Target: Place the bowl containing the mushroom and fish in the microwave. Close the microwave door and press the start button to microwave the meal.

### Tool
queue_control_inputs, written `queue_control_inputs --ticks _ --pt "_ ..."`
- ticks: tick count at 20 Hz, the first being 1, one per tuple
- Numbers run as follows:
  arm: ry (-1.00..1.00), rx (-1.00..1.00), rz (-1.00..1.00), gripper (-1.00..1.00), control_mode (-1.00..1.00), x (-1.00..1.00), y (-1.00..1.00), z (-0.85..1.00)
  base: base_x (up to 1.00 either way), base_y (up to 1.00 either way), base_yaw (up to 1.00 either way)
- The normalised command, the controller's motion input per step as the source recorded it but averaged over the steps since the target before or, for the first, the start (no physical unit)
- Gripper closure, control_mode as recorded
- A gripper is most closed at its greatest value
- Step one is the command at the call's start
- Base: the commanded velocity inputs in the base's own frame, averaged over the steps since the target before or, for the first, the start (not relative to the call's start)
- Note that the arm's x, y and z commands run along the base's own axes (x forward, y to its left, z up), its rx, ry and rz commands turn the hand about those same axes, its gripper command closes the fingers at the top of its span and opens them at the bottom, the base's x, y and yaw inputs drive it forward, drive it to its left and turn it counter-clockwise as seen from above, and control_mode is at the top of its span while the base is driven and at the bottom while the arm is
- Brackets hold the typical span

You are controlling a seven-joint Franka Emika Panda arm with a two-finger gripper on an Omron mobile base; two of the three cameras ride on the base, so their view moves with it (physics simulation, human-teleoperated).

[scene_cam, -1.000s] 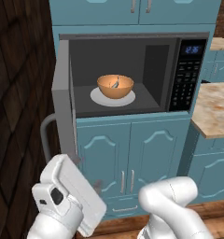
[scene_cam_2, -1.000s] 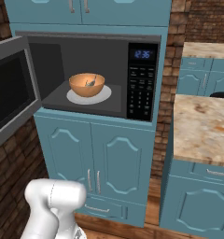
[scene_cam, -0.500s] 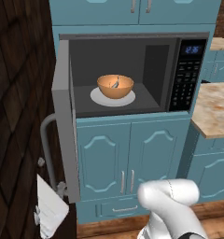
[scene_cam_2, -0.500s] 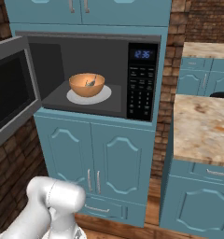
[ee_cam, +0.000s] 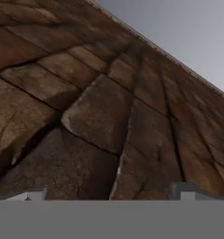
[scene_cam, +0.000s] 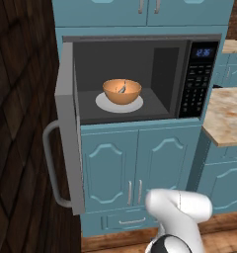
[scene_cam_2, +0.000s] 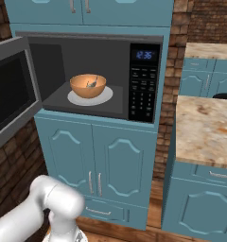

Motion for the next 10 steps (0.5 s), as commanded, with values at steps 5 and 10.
queue_control_inputs --ticks 5,10 --pt "0.03 0.00 0.00 -1.00 -1.00 0.80 0.41 -0.19 0.00 0.00 0.00" --pt "0.00 0.00 -0.14 -1.00 -1.00 0.45 -0.11 -0.08 0.00 0.00 0.00"
